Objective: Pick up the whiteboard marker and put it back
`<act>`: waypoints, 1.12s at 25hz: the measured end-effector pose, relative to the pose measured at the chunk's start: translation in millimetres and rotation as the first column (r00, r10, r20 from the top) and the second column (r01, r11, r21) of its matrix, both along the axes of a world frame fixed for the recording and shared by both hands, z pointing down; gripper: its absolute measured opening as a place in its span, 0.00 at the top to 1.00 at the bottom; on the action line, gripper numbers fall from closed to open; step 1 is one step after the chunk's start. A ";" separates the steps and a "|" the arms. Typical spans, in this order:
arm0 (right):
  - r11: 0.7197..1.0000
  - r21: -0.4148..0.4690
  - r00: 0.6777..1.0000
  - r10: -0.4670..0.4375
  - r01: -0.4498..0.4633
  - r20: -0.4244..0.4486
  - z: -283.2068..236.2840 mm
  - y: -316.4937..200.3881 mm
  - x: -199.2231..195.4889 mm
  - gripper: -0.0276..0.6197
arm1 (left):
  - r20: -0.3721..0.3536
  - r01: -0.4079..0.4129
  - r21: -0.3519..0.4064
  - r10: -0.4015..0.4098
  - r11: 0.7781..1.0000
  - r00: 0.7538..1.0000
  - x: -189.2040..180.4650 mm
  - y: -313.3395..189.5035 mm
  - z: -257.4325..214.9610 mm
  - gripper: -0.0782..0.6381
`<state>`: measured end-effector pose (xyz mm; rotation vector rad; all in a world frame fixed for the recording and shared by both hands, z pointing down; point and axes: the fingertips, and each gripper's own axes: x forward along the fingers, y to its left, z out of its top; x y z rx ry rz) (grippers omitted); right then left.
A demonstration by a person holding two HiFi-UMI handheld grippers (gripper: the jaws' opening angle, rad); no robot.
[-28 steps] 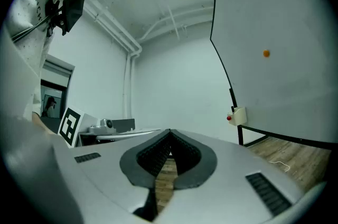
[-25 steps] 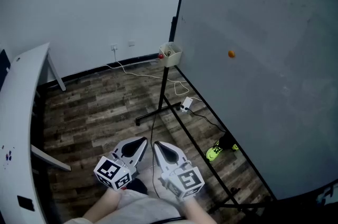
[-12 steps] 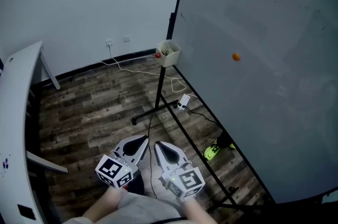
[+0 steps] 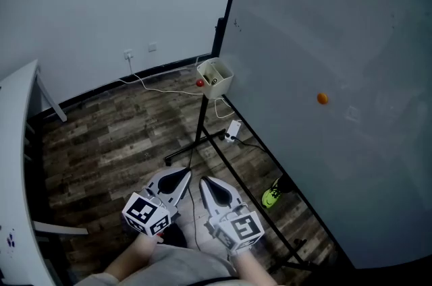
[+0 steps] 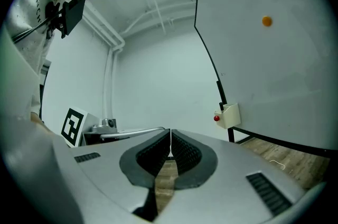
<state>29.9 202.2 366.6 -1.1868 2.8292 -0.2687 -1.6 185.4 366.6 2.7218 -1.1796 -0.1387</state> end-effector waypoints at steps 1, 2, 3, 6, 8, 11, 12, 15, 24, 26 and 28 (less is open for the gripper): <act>1.000 -0.005 1.000 0.013 -0.013 0.003 -0.7 -12.5 -3.4 0.93 | 0.000 -0.010 -0.001 0.010 1.000 1.000 -3.4 -12.9 -1.1 0.87; 1.000 -0.008 1.000 0.024 -0.024 0.005 -1.2 -24.0 -7.3 0.93 | 0.000 -0.020 0.000 0.020 1.000 1.000 -6.7 -25.0 -1.8 0.87; 1.000 -0.008 1.000 0.030 -0.030 0.005 -1.6 -34.9 -11.7 0.93 | 0.001 -0.030 0.001 0.030 1.000 1.000 -9.9 -36.5 -1.7 0.87; 0.999 -0.010 0.999 0.043 -0.043 0.005 1.2 -65.9 -25.1 0.93 | 0.004 -0.060 0.001 0.060 0.998 0.998 -19.2 -69.7 0.9 0.87; 0.999 -0.009 0.998 0.053 -0.053 0.015 4.1 -86.6 -32.7 0.93 | 0.006 -0.078 -0.007 0.078 0.997 0.997 -24.4 -90.7 2.6 0.87; 0.998 -0.003 0.997 0.070 -0.070 0.026 8.5 -116.2 -42.1 0.93 | 0.009 -0.103 -0.011 0.103 0.995 0.995 -31.2 -118.2 8.1 0.87; 0.997 -0.002 0.997 0.076 -0.076 0.024 9.3 -124.3 -45.4 0.93 | 0.010 -0.110 -0.011 0.110 0.994 0.994 -33.9 -125.6 9.5 0.87; 0.996 0.000 0.996 0.085 -0.085 0.009 10.8 -143.5 -56.0 0.93 | 0.009 -0.130 -0.009 0.130 0.991 0.991 -42.6 -143.0 14.3 0.87; 0.993 -0.046 0.994 0.104 -0.104 -0.015 28.0 -173.0 -74.5 0.93 | -0.009 -0.125 -0.033 0.124 0.992 0.992 -70.3 -170.9 24.0 0.87; 0.994 -0.050 0.995 0.096 -0.097 -0.021 28.7 -174.1 -78.7 0.93 | -0.014 -0.118 -0.040 0.118 0.992 0.993 -73.1 -172.8 24.5 0.87; 0.995 -0.049 0.996 0.084 -0.086 -0.032 28.5 -174.6 -82.9 0.93 | -0.019 -0.116 -0.045 0.115 0.992 0.993 -74.3 -174.7 26.3 0.87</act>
